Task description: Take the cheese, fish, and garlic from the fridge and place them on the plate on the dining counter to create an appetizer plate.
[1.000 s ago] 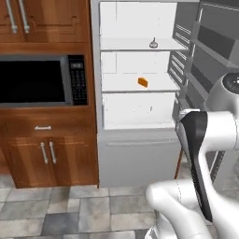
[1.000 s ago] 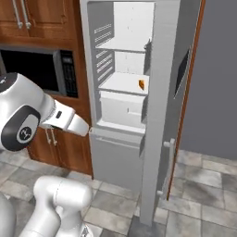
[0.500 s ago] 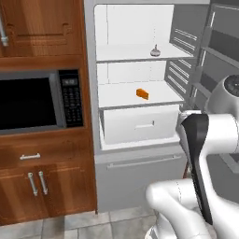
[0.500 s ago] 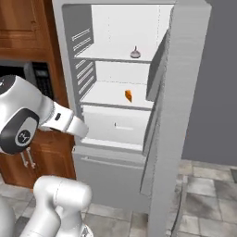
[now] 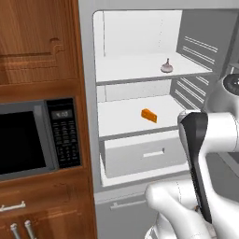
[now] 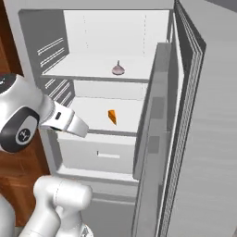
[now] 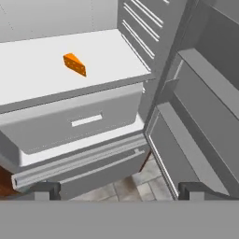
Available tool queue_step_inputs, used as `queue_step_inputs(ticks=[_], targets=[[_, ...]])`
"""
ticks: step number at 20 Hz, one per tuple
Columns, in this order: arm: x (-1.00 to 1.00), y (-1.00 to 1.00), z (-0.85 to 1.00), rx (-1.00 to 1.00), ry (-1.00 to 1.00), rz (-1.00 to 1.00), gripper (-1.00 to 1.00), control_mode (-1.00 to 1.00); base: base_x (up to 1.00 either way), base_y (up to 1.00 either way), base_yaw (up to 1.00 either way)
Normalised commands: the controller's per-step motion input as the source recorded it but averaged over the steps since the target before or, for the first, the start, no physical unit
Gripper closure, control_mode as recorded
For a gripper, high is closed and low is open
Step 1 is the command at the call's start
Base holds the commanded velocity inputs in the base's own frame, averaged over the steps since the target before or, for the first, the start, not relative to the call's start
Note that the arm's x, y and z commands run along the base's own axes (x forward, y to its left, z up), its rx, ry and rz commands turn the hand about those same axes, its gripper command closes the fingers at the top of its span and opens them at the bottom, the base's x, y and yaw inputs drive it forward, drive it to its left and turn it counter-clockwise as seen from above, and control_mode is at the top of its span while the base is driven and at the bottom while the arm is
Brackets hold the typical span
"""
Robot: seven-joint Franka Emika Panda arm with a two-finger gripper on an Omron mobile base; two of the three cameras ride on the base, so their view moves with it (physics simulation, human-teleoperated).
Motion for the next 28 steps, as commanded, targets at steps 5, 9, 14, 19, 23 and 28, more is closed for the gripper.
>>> queue_step_inputs(ticks=[5, 9, 14, 19, 23, 28], targets=[[0.0, 0.0, 0.0, 0.0, 0.0, 0.0, -1.0, 1.0, 0.71, 0.02, -0.09], [0.36, 0.0, 0.0, 0.01, 0.0, 0.0, -1.0, -1.0, 0.17, 0.0, 0.0], [0.09, -0.22, 0.08, 0.02, -0.15, 0.0, -1.0, -1.0, 0.0, 0.0, 0.0], [0.12, -0.08, 0.43, 0.0, -0.12, 0.0, -1.0, -1.0, 0.0, 0.0, 0.0], [0.46, 0.0, 0.59, 0.0, 0.0, 0.0, -1.0, -1.0, 0.0, 0.0, 0.0], [0.5, 0.0, 0.38, 0.0, 0.0, 0.0, -1.0, -1.0, 0.0, 0.0, 0.0]])
